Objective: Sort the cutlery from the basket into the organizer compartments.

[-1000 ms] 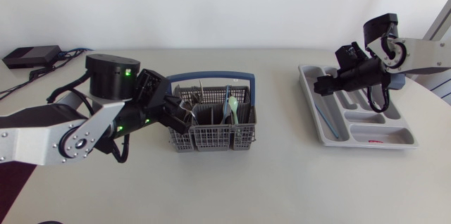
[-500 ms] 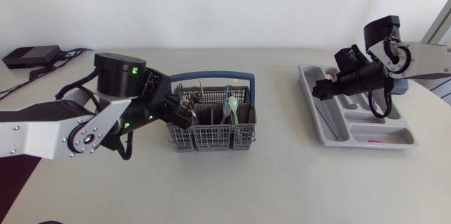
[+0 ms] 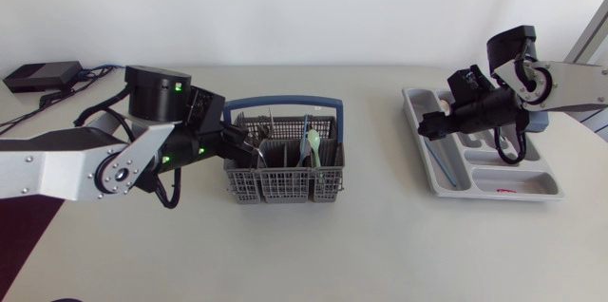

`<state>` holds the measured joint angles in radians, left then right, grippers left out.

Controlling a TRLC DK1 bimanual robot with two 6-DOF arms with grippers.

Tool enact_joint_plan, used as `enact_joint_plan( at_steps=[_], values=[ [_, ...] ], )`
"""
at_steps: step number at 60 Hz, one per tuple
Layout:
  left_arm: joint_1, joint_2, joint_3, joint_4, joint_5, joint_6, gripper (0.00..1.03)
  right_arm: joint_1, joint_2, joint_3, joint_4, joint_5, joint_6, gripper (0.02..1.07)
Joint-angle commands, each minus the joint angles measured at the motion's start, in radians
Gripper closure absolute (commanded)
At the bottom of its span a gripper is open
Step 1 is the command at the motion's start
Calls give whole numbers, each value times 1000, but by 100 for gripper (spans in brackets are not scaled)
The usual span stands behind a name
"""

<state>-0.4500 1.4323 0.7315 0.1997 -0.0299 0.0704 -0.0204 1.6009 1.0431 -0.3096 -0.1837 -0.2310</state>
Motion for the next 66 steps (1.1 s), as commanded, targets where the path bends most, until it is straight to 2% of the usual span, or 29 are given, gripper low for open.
enact_joint_plan(
  at_steps=[1, 11, 16, 20, 21, 25, 43, 54, 66],
  values=[
    [30, 33, 49, -6, 28, -40, 76, 10, -13, -25, 12, -3, 10, 34],
    [43, 47, 65, -16, 54, -44, 76, 13, -15, -28, 14, -3, 7, 34],
    [40, 47, 65, -11, 54, -49, 81, 14, -15, -31, 17, -3, 5, 34],
    [34, 51, 62, -2, 54, -50, 88, 16, -16, -32, 17, -3, 5, 34],
    [33, 53, 59, 7, 54, -50, 93, 16, -16, -32, 17, -3, 4, 34],
    [22, 54, 49, 24, 54, -49, 99, 17, -19, -35, 17, -3, 4, 34],
    [-7, -6, -21, 60, 53, -24, 100, 23, -24, -52, 24, -2, -2, 34],
    [-79, -128, -133, 104, -11, 46, 100, 34, -32, -58, 26, -2, 1, 34],
    [-200, -279, -211, 153, -117, 135, 100, 66, -67, -78, 27, -2, -7, 34]
  ],
)
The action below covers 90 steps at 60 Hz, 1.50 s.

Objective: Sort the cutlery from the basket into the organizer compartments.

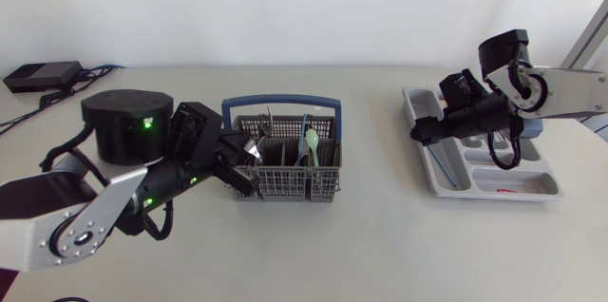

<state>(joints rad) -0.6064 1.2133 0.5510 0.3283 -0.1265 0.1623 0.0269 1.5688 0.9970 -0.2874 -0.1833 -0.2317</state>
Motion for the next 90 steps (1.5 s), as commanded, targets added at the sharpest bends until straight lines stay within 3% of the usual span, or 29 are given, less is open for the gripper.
enact_joint_plan(
  at_steps=[1, 11, 35, 47, 52, 58, 90],
  values=[
    [-52, -66, -31, 25, -32, 49, 100, 22, -39, -34, 5, -2, -6, 34],
    [-107, -129, -19, 40, -90, 88, 100, 74, -156, -83, 11, -8, -27, 34],
    [-38, -273, 69, -48, -85, 40, 100, 338, -480, -136, -15, -16, -52, 34],
    [27, -256, 133, -147, 16, -73, 100, 485, -509, -126, -13, 4, -46, 34],
    [85, -201, 185, -213, 116, -159, 100, 568, -495, -113, -7, 31, -46, 34],
    [97, -155, 225, -253, 162, -191, 100, 622, -461, -100, 11, 50, -43, 34],
    [86, -46, 365, -403, 242, -244, 100, 791, -260, -17, 148, 208, -51, 34]
  ],
)
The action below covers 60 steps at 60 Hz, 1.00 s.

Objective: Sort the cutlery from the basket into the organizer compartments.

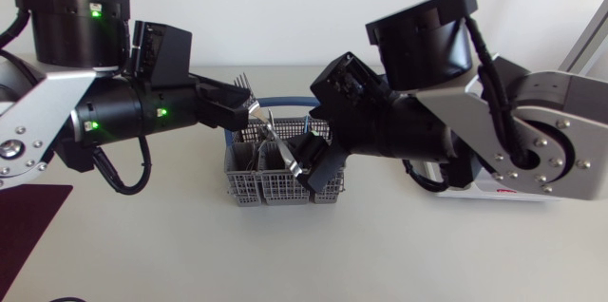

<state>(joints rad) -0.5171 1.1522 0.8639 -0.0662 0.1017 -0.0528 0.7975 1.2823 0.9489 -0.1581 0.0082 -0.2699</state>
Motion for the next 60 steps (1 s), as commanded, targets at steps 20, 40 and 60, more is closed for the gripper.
enact_joint_plan(
  at_steps=[20, 40, 60],
  values=[
    [-1, 29, 76, -23, 58, -50, 100, 85, 111, 59, 84, 102, -60, 36],
    [20, 29, 73, -46, 98, -64, 100, 94, 157, 91, 118, 121, -77, 64],
    [32, 18, 73, -49, 135, -85, 100, 97, 183, 96, 117, 118, -75, 83]
  ],
)
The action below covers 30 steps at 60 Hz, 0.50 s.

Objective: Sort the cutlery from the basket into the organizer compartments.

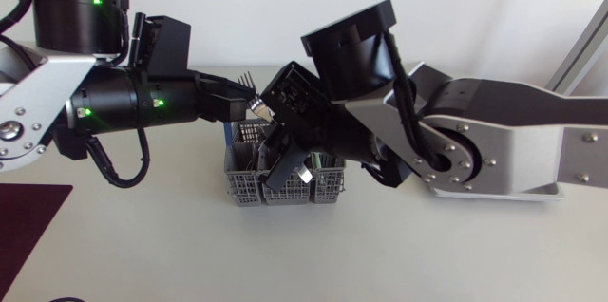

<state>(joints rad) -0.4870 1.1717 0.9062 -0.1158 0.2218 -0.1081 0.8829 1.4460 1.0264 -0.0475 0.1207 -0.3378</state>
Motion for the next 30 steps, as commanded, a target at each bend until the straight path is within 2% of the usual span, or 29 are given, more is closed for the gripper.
enact_joint_plan(
  at_steps=[1, 4, 12, 27, 30],
  values=[
    [2, -1, 30, 1, 14, -30, 100, 11, 21, 18, 6, 5, -6, 83],
    [-2, -4, 30, 1, 14, -31, 100, 11, 22, 18, 6, 5, -6, 83],
    [-2, -6, 30, 1, 14, -33, 100, 13, 22, 15, 0, 5, -7, 98],
    [1, -7, 25, 10, 14, -31, 100, 13, 17, 6, -18, -24, 0, 101],
    [-1, -9, 25, 13, 14, -31, 96, 13, 14, 3, -22, -27, 0, 101]
  ],
)
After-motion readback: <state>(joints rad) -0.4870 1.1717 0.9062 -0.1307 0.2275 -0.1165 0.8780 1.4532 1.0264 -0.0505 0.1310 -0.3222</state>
